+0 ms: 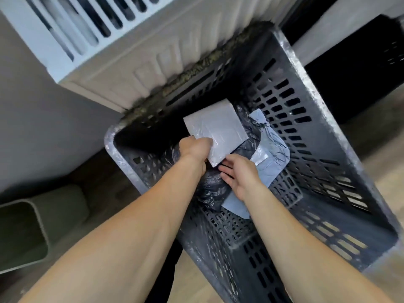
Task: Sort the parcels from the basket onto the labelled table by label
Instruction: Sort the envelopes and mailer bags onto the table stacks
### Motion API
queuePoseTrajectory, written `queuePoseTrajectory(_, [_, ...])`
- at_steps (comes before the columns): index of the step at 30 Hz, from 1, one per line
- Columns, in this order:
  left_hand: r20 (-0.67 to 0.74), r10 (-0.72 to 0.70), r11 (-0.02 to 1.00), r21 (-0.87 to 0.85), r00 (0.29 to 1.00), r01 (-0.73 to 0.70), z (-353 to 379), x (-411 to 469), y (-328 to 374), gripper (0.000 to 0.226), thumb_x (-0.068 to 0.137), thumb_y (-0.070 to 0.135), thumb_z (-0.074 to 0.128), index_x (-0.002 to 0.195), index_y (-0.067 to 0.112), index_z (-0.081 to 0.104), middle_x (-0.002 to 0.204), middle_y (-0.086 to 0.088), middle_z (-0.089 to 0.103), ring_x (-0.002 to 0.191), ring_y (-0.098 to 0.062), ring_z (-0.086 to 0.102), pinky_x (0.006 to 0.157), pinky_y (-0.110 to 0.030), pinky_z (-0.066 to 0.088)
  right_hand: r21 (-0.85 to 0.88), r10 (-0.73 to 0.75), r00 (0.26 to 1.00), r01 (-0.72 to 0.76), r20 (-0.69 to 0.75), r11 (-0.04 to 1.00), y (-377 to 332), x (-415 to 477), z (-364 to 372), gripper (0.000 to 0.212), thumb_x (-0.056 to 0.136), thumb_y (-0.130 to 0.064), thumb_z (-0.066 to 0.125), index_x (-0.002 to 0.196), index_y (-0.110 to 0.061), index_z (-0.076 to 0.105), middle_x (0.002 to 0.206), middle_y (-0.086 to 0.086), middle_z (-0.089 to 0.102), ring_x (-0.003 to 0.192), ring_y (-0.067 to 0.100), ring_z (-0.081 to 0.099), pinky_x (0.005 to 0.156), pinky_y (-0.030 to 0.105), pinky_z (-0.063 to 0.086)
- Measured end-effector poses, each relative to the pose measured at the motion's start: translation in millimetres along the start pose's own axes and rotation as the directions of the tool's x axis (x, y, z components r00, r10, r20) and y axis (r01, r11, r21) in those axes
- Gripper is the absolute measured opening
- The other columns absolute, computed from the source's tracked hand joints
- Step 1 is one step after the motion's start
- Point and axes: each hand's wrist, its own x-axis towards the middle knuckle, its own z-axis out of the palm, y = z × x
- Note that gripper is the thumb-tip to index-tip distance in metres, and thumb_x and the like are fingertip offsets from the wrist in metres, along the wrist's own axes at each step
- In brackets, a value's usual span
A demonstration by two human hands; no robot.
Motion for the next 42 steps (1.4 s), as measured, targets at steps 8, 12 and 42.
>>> queuePoseTrajectory(8, [-0.014, 0.262, 0.954, 0.153, 0.965, -0.256, -17.8, -101.6, 30.6, 0.004, 0.086, 0.005, 0.066, 0.088, 0.007, 0.068, 0.09, -0.005, 0.072, 0.091, -0.03, 0.071, 0.081, -0.039, 0.061, -0.208, -0.206, 0.978, 0.204, 0.012, 0.957, -51.4, -97.8, -35.1, 0.034, 0.1, -0.015, 0.06, 0.134, -0.012, 0.056, 0.119, 0.011, 0.067, 0.098, 0.019, 0.064, 0.077, 0.03, 0.053])
queuePoseTrajectory(12, [-0.149, 0.574, 0.784, 0.381, 0.805, -0.489, -27.7, -188.6, 41.4, 0.019, 0.082, 0.016, 0.069, 0.069, 0.011, 0.056, 0.066, 0.002, 0.055, 0.063, -0.016, 0.05, 0.059, -0.033, 0.037, -0.234, -0.277, 0.934, 0.329, 0.227, 0.915, -96.3, -170.4, -39.9, 0.012, 0.105, -0.03, 0.057, 0.111, -0.022, 0.063, 0.115, 0.008, 0.07, 0.101, 0.019, 0.069, 0.09, 0.038, 0.059])
queuePoseTrajectory(42, [0.079, 0.997, -0.056, 0.768, 0.007, -0.638, -84.6, -692.6, 210.5, 0.076, 0.088, 0.055, 0.072, 0.149, 0.016, 0.048, 0.152, -0.008, 0.046, 0.14, -0.025, 0.042, 0.121, -0.044, 0.032, -0.18, -0.494, 0.103, 0.977, 0.863, -0.111, -357.7, -595.3, -154.7, 0.019, 0.099, -0.021, 0.066, 0.1, -0.005, 0.075, 0.1, 0.014, 0.076, 0.086, 0.016, 0.068, 0.075, 0.028, 0.053])
